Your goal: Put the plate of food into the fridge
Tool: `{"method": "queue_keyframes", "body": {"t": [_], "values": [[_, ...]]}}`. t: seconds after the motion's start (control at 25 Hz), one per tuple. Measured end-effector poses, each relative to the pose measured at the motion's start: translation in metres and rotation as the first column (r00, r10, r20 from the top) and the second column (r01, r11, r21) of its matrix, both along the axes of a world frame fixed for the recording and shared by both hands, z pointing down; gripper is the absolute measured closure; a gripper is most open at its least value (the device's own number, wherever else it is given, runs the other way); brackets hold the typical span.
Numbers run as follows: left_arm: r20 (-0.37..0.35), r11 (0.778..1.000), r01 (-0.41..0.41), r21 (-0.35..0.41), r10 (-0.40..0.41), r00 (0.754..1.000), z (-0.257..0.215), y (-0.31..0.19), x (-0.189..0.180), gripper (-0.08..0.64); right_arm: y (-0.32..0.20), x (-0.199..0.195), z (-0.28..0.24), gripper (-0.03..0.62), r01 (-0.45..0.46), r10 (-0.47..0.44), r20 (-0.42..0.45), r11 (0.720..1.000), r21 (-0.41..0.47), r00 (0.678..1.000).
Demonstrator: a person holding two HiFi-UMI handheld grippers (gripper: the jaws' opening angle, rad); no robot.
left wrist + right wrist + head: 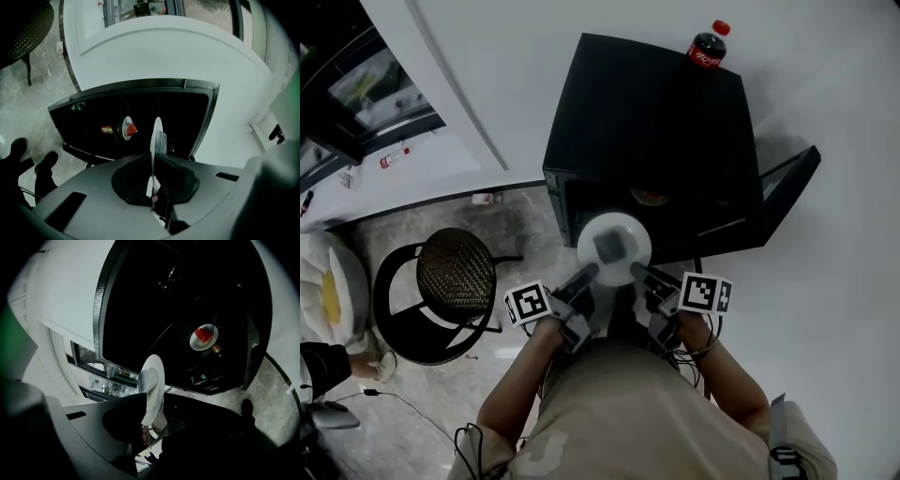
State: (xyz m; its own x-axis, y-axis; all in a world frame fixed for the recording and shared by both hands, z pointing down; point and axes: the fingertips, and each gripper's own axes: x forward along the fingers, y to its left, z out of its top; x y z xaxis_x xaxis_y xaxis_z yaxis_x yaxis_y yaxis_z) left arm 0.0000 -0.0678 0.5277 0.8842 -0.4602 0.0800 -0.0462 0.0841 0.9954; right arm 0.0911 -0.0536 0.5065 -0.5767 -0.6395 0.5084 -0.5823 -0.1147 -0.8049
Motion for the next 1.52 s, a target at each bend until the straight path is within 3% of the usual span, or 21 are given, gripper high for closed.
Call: {"method": "queue_keyframes", "body": {"t": [0.12,0.52,0.56,0.76,1.2,1.52], "values": [[-0.003,0.999,0.022,-0.024,-0.022,1.0,0.008,-0.004,0.006,0.548,-0.004,0.017,0.003,0.5,-0.005,0.006,-0.06,1.0,0.002,0.998],[0.048,1.0,0.026,0.004,-0.026,0.998,0.027,-0.023,0.003,0.548,-0.006,0.031,0.007,0.507,0.049,-0.043,-0.195,0.999,0.022,0.98],[0.054,1.0,0.026,0.004,-0.026,0.998,0.029,-0.026,0.003,0.548,-0.004,0.029,0.005,0.544,0.068,-0.061,-0.199,0.997,0.03,0.978],[0.088,0.999,0.015,0.034,-0.018,0.996,0.039,-0.039,0.004,0.548,0.002,0.016,0.001,0.569,0.159,-0.143,-0.219,0.986,0.055,0.965],[0.136,0.999,0.04,0.02,-0.043,0.99,0.074,-0.059,0.017,0.547,0.005,0.01,-0.005,0.569,0.212,-0.187,-0.2,0.971,0.11,0.962],[0.146,0.995,0.094,0.011,-0.095,0.985,0.096,-0.074,0.02,0.548,0.009,0.013,-0.003,0.569,0.251,-0.224,-0.225,0.963,0.101,0.948]]}}
